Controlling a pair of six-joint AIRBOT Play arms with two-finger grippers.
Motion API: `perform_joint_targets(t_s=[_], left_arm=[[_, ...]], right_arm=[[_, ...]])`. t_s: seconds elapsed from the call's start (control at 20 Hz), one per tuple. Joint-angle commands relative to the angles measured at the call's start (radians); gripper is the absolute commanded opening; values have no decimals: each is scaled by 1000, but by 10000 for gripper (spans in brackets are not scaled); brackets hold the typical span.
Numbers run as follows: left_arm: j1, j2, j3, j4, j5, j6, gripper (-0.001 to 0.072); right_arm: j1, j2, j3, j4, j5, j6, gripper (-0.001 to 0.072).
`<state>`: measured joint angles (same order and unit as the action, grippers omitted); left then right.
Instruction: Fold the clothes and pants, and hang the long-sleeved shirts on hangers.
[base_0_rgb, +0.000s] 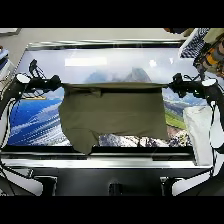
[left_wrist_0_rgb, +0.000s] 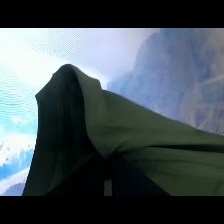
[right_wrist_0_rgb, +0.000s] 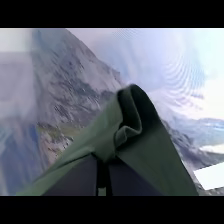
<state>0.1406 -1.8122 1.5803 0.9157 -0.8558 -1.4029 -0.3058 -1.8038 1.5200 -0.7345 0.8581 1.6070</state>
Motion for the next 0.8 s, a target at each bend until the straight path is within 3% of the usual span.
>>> perform_joint_targets(t_s=[0.0, 0.25, 0.65, 0.7, 0.75], left_arm=[[23, -9, 2, 18, -177, 27, 14], [25, -11, 2, 53, -320, 28, 15], [13, -54, 2, 64, -420, 27, 15], [13, -57, 2, 64, -420, 27, 20], [13, -58, 2, 64, -415, 27, 76]], right_arm=[[0, -9, 1, -75, 148, 5, 31], [0, -9, 0, -232, 335, 38, 31], [0, -9, 0, -296, 378, 38, 36], [0, -10, 0, -301, 382, 37, 97], [0, -11, 0, -300, 388, 38, 185]])
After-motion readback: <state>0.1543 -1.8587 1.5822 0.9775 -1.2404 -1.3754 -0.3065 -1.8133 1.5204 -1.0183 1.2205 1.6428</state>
